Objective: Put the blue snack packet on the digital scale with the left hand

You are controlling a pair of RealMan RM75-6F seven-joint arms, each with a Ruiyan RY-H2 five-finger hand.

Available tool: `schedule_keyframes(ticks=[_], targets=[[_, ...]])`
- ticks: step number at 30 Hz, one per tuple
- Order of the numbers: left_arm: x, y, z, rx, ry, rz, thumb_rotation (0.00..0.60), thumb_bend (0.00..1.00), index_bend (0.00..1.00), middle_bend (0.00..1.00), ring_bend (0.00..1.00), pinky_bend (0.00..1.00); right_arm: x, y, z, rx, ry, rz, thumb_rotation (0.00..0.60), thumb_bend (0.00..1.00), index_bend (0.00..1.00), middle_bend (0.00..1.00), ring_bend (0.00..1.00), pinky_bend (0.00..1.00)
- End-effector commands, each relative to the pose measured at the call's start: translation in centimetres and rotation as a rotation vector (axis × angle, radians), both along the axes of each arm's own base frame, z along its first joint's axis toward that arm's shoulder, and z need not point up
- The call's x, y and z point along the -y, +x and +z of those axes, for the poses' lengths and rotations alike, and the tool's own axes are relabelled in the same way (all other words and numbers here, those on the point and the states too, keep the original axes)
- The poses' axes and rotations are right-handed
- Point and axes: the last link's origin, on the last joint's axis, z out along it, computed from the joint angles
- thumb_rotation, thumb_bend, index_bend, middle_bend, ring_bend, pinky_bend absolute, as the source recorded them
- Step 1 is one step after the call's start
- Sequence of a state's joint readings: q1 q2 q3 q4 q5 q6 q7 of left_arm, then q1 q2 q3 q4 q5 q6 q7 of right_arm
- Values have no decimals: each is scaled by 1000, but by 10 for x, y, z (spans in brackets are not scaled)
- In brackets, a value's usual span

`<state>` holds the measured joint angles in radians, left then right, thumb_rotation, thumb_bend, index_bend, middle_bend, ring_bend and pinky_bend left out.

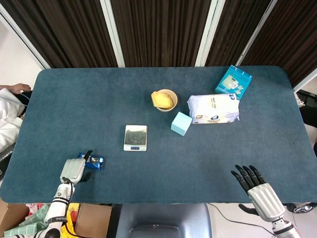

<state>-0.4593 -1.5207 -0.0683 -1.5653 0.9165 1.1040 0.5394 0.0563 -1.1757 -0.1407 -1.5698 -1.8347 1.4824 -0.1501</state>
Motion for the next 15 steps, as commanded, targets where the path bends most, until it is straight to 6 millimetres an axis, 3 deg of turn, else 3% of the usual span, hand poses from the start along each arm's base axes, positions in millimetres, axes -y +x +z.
schedule_keyframes(ticks=[1, 3, 5, 7, 10, 15], targets=[[-1, 0, -1, 0, 1, 2, 600, 343, 207, 1000, 1000, 1000, 0, 0, 0, 0, -1, -1, 600, 174, 0, 0, 0, 0], [-4, 0, 0, 4, 16, -1, 600, 349, 367, 1000, 1000, 1000, 0, 0, 0, 0, -2, -2, 600, 175, 0, 0, 0, 0], [-14, 8, 4, 33, 106, -30, 600, 383, 607, 1000, 1000, 1000, 1, -1, 0, -2, 1, -5, 600, 175, 0, 0, 0, 0], [-20, 9, 2, 39, 144, -44, 600, 422, 713, 1000, 1000, 1000, 1, -1, 0, -2, 2, -4, 600, 175, 0, 0, 0, 0], [-24, 14, 4, 74, 196, -66, 600, 471, 783, 1000, 1000, 1000, 1, -1, 1, 1, 1, -3, 600, 174, 0, 0, 0, 0], [-36, 36, 7, 158, 268, -126, 600, 515, 807, 1000, 1000, 1000, 0, -1, 2, 3, 0, 0, 600, 174, 0, 0, 0, 0]])
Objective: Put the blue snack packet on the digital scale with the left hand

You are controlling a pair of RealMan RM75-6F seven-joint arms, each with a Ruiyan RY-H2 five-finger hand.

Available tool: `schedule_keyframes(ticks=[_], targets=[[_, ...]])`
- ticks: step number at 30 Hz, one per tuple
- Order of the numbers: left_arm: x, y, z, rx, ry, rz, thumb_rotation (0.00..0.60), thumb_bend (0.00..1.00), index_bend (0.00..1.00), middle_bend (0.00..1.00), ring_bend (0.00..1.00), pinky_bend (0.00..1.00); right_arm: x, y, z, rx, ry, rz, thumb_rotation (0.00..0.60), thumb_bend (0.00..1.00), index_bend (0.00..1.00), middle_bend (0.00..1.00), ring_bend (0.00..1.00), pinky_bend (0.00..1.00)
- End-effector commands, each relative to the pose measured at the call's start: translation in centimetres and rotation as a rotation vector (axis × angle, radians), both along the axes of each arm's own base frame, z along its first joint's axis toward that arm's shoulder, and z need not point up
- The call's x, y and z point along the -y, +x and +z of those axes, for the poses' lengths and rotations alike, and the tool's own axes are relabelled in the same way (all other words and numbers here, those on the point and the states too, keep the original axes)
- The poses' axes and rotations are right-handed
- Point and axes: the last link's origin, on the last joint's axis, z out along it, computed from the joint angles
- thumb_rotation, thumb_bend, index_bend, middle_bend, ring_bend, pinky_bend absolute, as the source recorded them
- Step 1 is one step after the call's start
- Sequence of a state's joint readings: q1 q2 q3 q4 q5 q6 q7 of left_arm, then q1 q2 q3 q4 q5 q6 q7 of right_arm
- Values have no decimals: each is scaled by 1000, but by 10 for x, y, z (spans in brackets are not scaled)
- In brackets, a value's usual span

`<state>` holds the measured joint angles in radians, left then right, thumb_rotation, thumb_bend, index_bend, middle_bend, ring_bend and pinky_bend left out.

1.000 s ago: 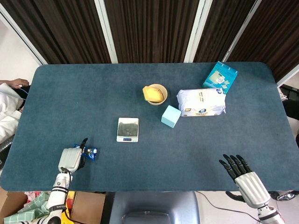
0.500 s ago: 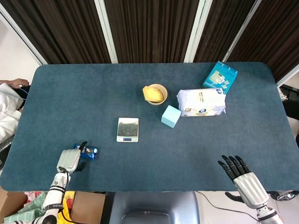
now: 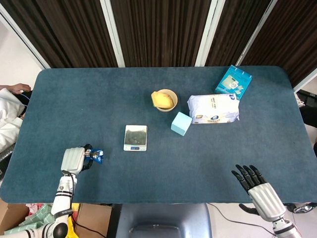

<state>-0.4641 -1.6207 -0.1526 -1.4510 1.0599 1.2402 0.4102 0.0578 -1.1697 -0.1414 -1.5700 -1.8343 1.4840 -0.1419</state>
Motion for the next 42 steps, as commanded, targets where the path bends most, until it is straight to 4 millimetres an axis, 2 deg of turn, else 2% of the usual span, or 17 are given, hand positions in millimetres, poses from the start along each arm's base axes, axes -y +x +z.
schedule_keyframes(ticks=[1, 4, 8, 11, 19, 22, 24, 27, 38, 42], targets=[[-10, 18, 0, 57, 43, -41, 600, 515, 809, 1000, 1000, 1000, 0, 0, 1, 1, -1, 1, 600, 175, 0, 0, 0, 0], [-21, 42, -2, 104, 65, -85, 600, 513, 809, 1000, 1000, 1000, 1, -1, 1, 4, 2, 1, 600, 174, 0, 0, 0, 0], [-36, 77, -15, 162, 70, -123, 600, 512, 808, 1000, 1000, 1000, 2, -1, 4, 13, 6, -2, 600, 174, 0, 0, 0, 0], [-48, 96, -26, 169, 75, -138, 600, 514, 806, 1000, 1000, 1000, 2, -1, 10, 33, -11, -5, 600, 174, 0, 0, 0, 0], [-66, 127, -68, 116, 24, -126, 600, 514, 789, 1000, 1000, 1000, 2, -5, 21, 66, -29, -17, 600, 174, 0, 0, 0, 0], [-71, 129, -80, 81, 10, -115, 600, 505, 776, 1000, 1000, 1000, 2, -6, 25, 78, -38, -21, 600, 175, 0, 0, 0, 0], [-73, 130, -86, 59, 0, -117, 600, 490, 731, 1000, 1000, 1000, 2, -7, 27, 82, -38, -23, 600, 174, 0, 0, 0, 0], [-76, 130, -90, 42, 8, -121, 600, 473, 649, 1000, 1000, 1000, 2, -8, 28, 87, -33, -22, 600, 175, 0, 0, 0, 0], [-80, 125, -95, 33, -6, -87, 600, 440, 251, 1000, 1000, 1000, 1, -8, 30, 97, -37, -18, 600, 174, 0, 0, 0, 0], [-81, 128, -93, 64, -7, -89, 600, 433, 158, 1000, 1000, 1000, 0, -7, 30, 97, -35, -13, 600, 174, 0, 0, 0, 0]])
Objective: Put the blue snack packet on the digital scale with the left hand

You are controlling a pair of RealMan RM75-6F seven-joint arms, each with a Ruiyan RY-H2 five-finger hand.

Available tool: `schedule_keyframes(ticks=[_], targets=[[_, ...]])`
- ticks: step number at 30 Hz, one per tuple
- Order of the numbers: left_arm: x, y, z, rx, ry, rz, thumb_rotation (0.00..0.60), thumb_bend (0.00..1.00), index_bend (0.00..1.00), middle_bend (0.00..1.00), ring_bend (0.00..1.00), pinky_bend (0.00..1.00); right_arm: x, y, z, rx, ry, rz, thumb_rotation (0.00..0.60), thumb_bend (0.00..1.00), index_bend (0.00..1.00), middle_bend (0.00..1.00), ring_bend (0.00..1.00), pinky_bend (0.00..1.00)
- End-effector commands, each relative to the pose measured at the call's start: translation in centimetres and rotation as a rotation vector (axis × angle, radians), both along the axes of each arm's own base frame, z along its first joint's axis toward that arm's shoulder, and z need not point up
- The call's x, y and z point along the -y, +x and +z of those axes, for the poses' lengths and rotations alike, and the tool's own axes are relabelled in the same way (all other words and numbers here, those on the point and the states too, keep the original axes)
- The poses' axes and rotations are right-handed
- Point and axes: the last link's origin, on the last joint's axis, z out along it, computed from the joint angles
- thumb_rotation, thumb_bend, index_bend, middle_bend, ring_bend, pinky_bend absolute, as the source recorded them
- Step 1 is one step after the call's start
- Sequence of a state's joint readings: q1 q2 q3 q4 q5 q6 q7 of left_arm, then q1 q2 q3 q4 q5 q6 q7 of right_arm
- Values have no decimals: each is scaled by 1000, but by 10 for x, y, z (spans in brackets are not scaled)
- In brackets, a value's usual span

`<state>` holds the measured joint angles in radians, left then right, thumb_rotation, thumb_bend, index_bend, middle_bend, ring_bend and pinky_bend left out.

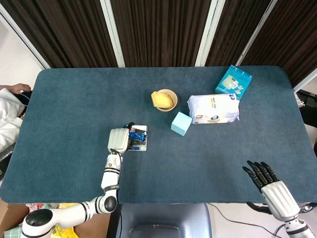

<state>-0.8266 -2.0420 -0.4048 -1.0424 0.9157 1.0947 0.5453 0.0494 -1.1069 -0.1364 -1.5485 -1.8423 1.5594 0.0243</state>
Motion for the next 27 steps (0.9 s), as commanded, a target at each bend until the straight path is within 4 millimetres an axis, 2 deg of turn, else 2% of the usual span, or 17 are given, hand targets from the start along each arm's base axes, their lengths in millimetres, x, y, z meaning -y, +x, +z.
schedule_keyframes(ticks=[1, 6, 9, 11, 12, 13, 14, 15, 16, 17, 18, 19, 20, 21, 23, 25, 27], targets=[[0, 2, 2, 17, -1, -4, 600, 429, 147, 1000, 1000, 1000, 0, 0, 0, 0, -2, 1, 600, 174, 0, 0, 0, 0], [9, 5, 12, 58, 16, -43, 600, 417, 116, 1000, 1000, 1000, 0, 0, 0, -3, 0, 0, 600, 175, 0, 0, 0, 0], [29, -2, 40, 83, 67, -125, 600, 416, 106, 1000, 1000, 1000, 0, 0, 0, -3, 2, 1, 600, 175, 0, 0, 0, 0], [51, -20, 71, 76, 113, -200, 600, 410, 92, 978, 1000, 1000, 0, -1, 1, -2, -2, -1, 600, 174, 0, 0, 0, 0], [64, -31, 85, 68, 128, -230, 600, 411, 84, 942, 997, 1000, 0, -1, 1, -1, -4, -1, 600, 174, 0, 0, 0, 0], [77, -43, 98, 60, 123, -252, 600, 415, 69, 842, 943, 981, 0, -1, 1, -2, -7, -1, 600, 174, 0, 0, 0, 0], [95, -62, 114, 43, 91, -266, 600, 422, 43, 648, 764, 856, 0, 0, 0, -6, -9, -1, 600, 174, 0, 0, 0, 0], [109, -77, 127, 32, 61, -265, 600, 424, 30, 522, 611, 727, 0, 0, -1, -7, -8, 0, 600, 175, 0, 0, 0, 0], [122, -91, 141, 24, 37, -263, 600, 425, 11, 340, 361, 495, -1, 1, -2, -9, -7, 1, 600, 174, 0, 0, 0, 0], [140, -110, 158, 11, 19, -259, 600, 425, 1, 191, 163, 292, -2, 2, -3, -15, -7, 4, 600, 174, 0, 0, 0, 0], [152, -124, 171, 1, 24, -256, 600, 424, 0, 118, 81, 197, -3, 3, -4, -18, -6, 6, 600, 174, 0, 0, 0, 0], [164, -137, 182, -6, 46, -257, 600, 421, 0, 48, 19, 124, -4, 4, -5, -20, -5, 9, 600, 174, 0, 0, 0, 0], [181, -157, 194, -13, 87, -248, 600, 418, 0, 7, 0, 74, -5, 4, -6, -24, -7, 12, 600, 174, 0, 0, 0, 0], [198, -173, 202, -12, 122, -239, 600, 418, 0, 0, 0, 53, -5, 5, -6, -26, -17, 11, 600, 175, 0, 0, 0, 0], [218, -192, 210, -10, 163, -233, 600, 419, 0, 0, 0, 23, -4, 4, -6, -33, -36, -3, 600, 174, 0, 0, 0, 0], [229, -205, 213, -18, 195, -227, 600, 418, 0, 0, 0, 20, -2, 4, -8, -42, -41, -18, 600, 174, 0, 0, 0, 0], [230, -214, 213, -67, 193, -220, 600, 416, 0, 0, 0, 20, 0, 6, -12, -52, -32, -15, 600, 174, 0, 0, 0, 0]])
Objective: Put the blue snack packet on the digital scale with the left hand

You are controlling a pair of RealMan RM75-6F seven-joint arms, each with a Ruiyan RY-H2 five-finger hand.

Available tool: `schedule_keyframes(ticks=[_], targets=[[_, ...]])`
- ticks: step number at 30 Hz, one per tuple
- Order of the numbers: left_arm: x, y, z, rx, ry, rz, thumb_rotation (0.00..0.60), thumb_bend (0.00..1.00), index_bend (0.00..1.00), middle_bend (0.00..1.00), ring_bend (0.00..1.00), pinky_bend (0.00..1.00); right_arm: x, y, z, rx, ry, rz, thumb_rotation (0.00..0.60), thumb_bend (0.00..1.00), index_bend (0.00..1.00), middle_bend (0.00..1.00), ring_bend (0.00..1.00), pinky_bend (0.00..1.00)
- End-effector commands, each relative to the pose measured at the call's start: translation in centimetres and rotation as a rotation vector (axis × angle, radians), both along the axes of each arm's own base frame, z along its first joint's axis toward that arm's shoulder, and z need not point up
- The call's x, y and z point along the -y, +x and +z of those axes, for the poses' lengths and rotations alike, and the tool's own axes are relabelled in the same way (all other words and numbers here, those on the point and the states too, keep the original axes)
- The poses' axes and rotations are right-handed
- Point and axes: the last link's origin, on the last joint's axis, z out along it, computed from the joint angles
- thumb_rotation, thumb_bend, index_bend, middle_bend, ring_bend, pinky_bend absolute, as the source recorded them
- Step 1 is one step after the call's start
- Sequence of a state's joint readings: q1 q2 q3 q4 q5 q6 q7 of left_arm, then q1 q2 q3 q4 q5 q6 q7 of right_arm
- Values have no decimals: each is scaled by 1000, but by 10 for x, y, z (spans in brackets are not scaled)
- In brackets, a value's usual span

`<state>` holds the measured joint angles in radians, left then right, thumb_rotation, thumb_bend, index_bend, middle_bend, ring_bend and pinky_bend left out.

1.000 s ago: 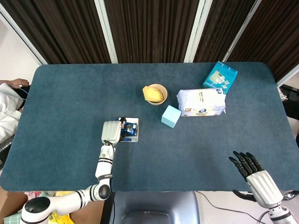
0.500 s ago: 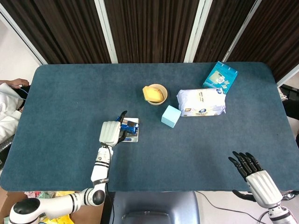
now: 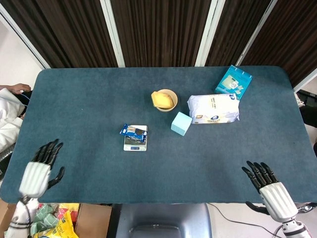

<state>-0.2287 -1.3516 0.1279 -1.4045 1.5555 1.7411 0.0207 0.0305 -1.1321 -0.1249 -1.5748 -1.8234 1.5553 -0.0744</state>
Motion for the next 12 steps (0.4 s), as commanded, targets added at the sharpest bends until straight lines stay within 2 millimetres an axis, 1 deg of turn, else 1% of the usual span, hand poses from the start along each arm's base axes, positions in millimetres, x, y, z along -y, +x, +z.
schedule_keyframes(ticks=[1, 6, 12], targets=[[45, -33, 6, -41, -30, 6, 600, 414, 0, 0, 0, 20, 3, 4, -6, -1, 10, 9, 600, 174, 0, 0, 0, 0], [44, -31, 5, -72, -17, 5, 600, 408, 0, 0, 0, 20, 3, 2, -9, -12, 16, 9, 600, 175, 0, 0, 0, 0], [46, -30, 5, -57, -37, 16, 600, 406, 0, 1, 0, 20, 1, 1, -9, -19, 20, 7, 600, 174, 0, 0, 0, 0]])
